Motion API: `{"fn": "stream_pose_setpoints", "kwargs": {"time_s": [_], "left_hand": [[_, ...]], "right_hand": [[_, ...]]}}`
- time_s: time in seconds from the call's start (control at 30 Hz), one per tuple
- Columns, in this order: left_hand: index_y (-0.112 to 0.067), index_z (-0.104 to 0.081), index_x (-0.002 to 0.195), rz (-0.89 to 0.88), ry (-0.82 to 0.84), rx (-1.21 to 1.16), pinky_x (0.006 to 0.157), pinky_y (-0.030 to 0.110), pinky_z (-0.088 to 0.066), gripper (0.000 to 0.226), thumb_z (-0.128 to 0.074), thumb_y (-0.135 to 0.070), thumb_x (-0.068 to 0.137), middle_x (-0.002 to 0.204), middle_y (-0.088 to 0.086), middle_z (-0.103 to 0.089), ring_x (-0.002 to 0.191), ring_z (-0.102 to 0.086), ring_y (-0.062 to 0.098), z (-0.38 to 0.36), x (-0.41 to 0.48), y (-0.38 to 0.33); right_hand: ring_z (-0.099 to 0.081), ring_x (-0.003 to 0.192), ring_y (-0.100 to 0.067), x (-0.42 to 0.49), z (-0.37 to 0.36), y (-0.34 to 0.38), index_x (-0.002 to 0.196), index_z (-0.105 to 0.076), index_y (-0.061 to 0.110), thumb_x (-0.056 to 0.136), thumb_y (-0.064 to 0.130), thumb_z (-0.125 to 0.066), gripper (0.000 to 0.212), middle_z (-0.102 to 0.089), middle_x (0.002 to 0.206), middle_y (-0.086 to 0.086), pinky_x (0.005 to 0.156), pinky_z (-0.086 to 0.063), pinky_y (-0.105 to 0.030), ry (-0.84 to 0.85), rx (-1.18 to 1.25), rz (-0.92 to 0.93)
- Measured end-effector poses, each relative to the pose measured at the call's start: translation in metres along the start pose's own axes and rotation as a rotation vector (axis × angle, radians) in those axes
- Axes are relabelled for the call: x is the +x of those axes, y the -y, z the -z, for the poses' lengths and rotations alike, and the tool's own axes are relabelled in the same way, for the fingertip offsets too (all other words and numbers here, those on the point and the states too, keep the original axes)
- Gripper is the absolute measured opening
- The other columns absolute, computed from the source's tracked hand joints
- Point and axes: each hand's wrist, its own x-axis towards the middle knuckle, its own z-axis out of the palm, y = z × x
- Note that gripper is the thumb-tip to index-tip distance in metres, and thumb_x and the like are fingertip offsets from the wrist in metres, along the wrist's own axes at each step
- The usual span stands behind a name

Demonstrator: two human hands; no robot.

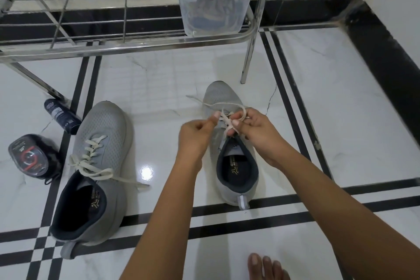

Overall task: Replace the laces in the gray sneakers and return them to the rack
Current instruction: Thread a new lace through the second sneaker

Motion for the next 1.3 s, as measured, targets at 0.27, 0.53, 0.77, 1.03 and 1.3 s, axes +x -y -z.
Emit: {"fn": "stream_pose_setpoints", "kwargs": {"time_s": [0.27,0.53,0.77,1.03,1.3], "left_hand": [[-0.005,-0.068,0.078,0.031,0.098,-0.296,0.053,0.017,-0.048,0.010,-0.071,-0.013,0.080,0.071,0.009,-0.066,0.058,-0.061,0.010,-0.015,-0.010,-0.002],[-0.009,-0.065,0.075,-0.056,-0.006,-0.052,0.061,0.023,-0.049,0.015,-0.072,-0.022,0.081,0.071,0.006,-0.065,0.064,-0.058,0.015,-0.020,-0.006,0.000],[-0.008,-0.069,0.082,-0.162,-0.011,-0.024,0.068,0.029,-0.049,0.012,-0.071,-0.020,0.081,0.072,0.004,-0.066,0.066,-0.058,0.013,-0.019,-0.004,0.006],[-0.007,-0.059,0.070,-0.057,0.037,-0.180,0.050,0.019,-0.041,0.018,-0.068,-0.014,0.084,0.064,0.011,-0.054,0.053,-0.046,0.016,-0.019,-0.003,0.000],[-0.010,-0.060,0.070,0.151,0.238,-0.309,0.054,0.018,-0.042,0.022,-0.057,-0.012,0.092,0.052,-0.003,-0.062,0.055,-0.052,0.011,-0.009,0.004,-0.004]], "right_hand": [[-0.061,0.076,-0.007,-0.001,-0.001,0.001,0.112,-0.046,0.014,0.092,0.016,-0.058,0.024,-0.064,0.087,-0.002,0.067,-0.048,-0.015,-0.020,0.131,-0.075],[-0.052,0.072,0.001,-0.004,-0.014,-0.016,0.101,-0.063,0.016,0.087,0.004,-0.057,0.019,-0.052,0.094,-0.001,0.067,-0.042,-0.005,-0.253,-0.403,0.253],[-0.061,0.081,-0.013,-0.005,-0.009,-0.006,0.097,-0.067,0.009,0.086,0.007,-0.059,0.014,-0.066,0.091,-0.004,0.079,-0.049,-0.021,-0.229,-0.386,0.119],[-0.049,0.060,0.001,-0.002,-0.005,-0.008,0.086,-0.041,0.017,0.080,0.003,-0.066,0.029,-0.052,0.074,0.006,0.060,-0.041,-0.010,-0.182,-0.308,0.136],[-0.051,0.092,0.001,-0.002,0.004,-0.021,0.113,-0.068,0.009,0.089,0.007,-0.056,0.027,-0.064,0.104,-0.005,0.086,-0.030,0.005,-0.141,-0.710,0.607]]}}
